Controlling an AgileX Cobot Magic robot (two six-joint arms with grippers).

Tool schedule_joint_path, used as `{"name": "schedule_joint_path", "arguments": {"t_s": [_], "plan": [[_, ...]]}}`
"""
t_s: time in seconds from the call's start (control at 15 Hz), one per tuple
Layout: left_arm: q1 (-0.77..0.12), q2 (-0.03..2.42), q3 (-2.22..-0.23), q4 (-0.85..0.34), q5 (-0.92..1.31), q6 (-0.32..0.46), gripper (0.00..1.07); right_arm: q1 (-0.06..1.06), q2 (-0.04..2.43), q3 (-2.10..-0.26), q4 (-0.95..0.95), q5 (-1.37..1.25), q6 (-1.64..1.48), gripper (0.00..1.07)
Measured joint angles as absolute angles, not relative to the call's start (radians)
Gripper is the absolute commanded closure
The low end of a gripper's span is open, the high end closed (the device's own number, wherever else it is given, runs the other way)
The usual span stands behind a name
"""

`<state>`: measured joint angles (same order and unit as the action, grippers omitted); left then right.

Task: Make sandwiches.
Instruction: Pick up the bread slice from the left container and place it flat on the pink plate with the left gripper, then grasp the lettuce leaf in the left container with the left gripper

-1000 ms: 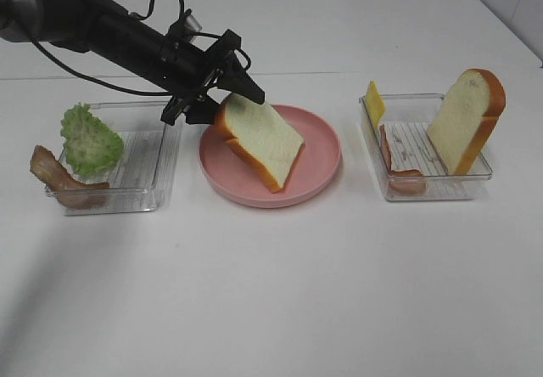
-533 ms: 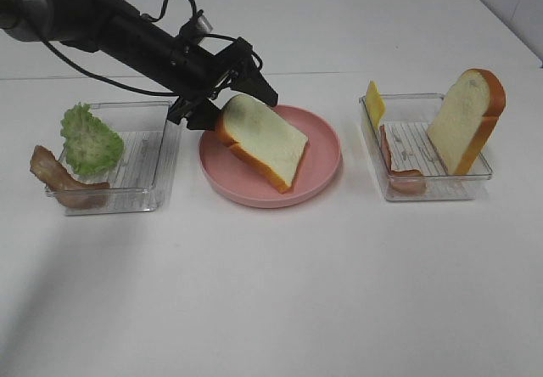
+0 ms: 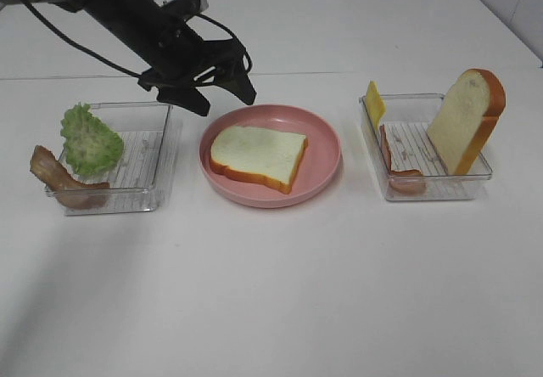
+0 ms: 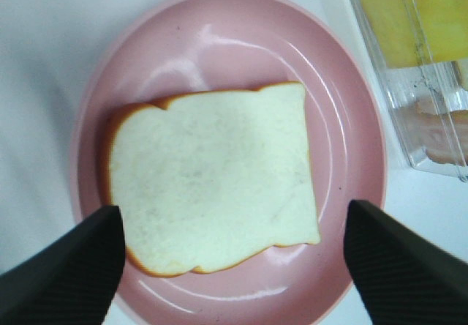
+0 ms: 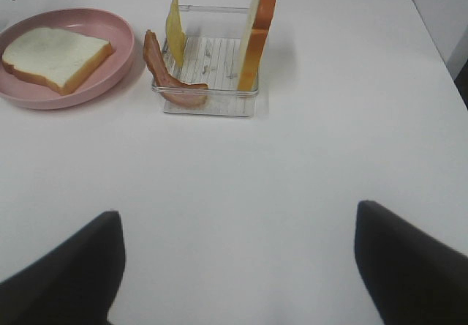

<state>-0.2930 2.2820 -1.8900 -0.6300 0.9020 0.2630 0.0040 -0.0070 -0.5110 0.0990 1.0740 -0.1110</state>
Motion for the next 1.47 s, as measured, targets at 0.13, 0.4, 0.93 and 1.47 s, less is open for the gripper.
{"name": "schedule_joint_path", "arguments": {"t_s": [0.13, 0.4, 0.93, 1.47], "plan": [[-0.293, 2.222, -1.894, -0.507, 0.893, 0.186, 0.28, 0.004, -0.007, -0.511, 0.099, 1.074, -0.111, 0.27], [-0.293, 2.136, -1.924, -0.27, 0.963, 0.014, 0.28, 0.004, -0.007, -0.511, 0.099, 1.074, -0.111, 0.27], [-0.168, 2.023, -1.942, -0.076, 1.177, -0.088, 0.28, 0.004, -0.007, -0.511, 0.099, 1.074, -0.111, 0.27], [-0.081, 2.126, -1.942, -0.057, 1.202, -0.088, 0.33, 0.004, -0.007, -0.511, 0.099, 1.074, -0.111, 0.27]]}}
